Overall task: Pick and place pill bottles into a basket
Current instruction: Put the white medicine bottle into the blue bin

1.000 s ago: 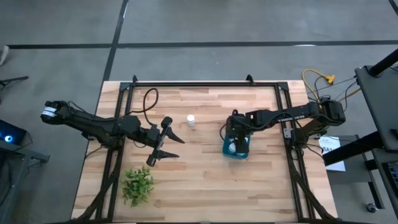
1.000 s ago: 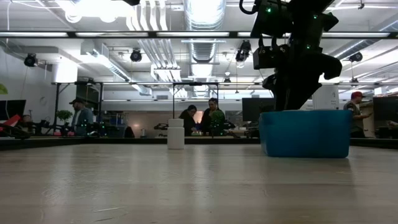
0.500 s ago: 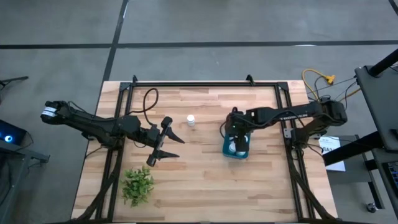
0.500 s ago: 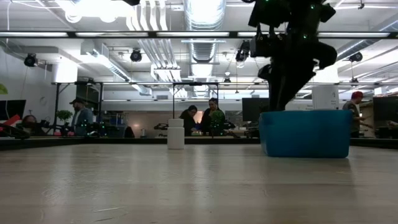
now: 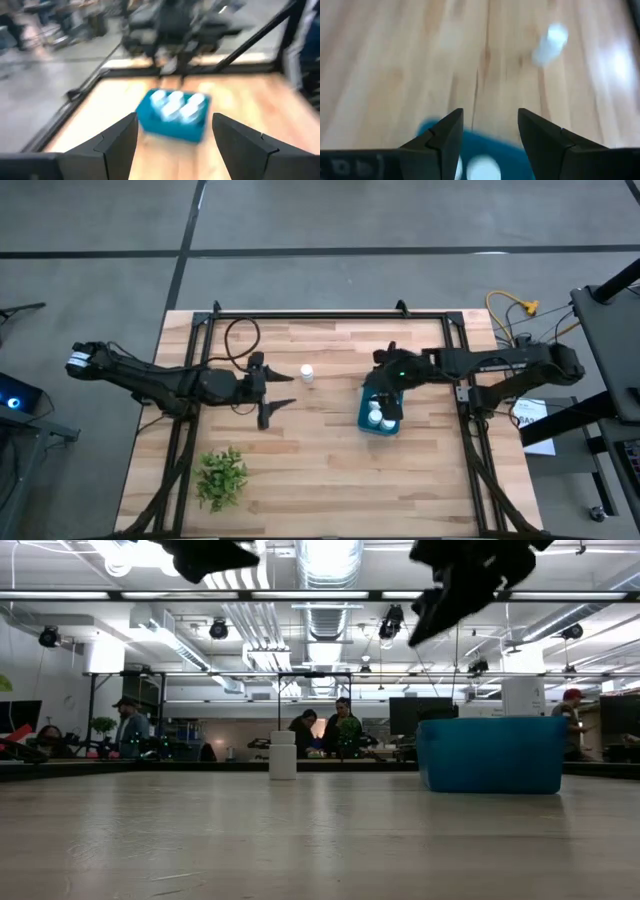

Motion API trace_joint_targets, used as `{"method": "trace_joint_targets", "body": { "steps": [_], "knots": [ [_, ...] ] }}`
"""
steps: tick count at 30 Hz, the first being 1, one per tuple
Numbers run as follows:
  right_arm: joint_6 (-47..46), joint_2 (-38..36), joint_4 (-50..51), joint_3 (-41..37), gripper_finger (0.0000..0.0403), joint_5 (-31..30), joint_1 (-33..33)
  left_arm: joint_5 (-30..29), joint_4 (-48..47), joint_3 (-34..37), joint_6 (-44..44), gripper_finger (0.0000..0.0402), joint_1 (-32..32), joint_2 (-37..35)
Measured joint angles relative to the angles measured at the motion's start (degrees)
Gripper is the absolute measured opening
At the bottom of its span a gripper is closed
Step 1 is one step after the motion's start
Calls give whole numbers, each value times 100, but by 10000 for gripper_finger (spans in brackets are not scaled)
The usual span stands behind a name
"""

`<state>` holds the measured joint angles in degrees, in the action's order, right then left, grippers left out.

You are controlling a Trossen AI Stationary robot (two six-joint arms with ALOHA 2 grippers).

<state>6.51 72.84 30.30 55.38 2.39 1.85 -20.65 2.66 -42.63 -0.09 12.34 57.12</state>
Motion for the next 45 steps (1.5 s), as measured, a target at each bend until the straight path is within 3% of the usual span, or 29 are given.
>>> {"method": "trace_joint_targets", "body": {
  "steps": [9, 14, 21, 29, 45],
  "knots": [
    [223, -700, -2049, -454, 176, 105, -139, -224, -1326, -588, 373, 238, -38, 148],
    [442, -696, -2842, -629, 177, 124, -237, -536, -1741, -678, 696, 238, -248, 308],
    [530, -586, -4249, -1046, 177, 327, -394, -321, -2234, -825, 1156, 238, -769, 775],
    [595, -376, -4567, -1141, 178, 398, -499, 647, -2648, -1305, 1304, 238, -1583, 1518],
    [697, -308, -4563, -1135, 178, 409, -497, 1565, -2988, -1863, 1873, 238, -2706, 2951]
  ]
}}
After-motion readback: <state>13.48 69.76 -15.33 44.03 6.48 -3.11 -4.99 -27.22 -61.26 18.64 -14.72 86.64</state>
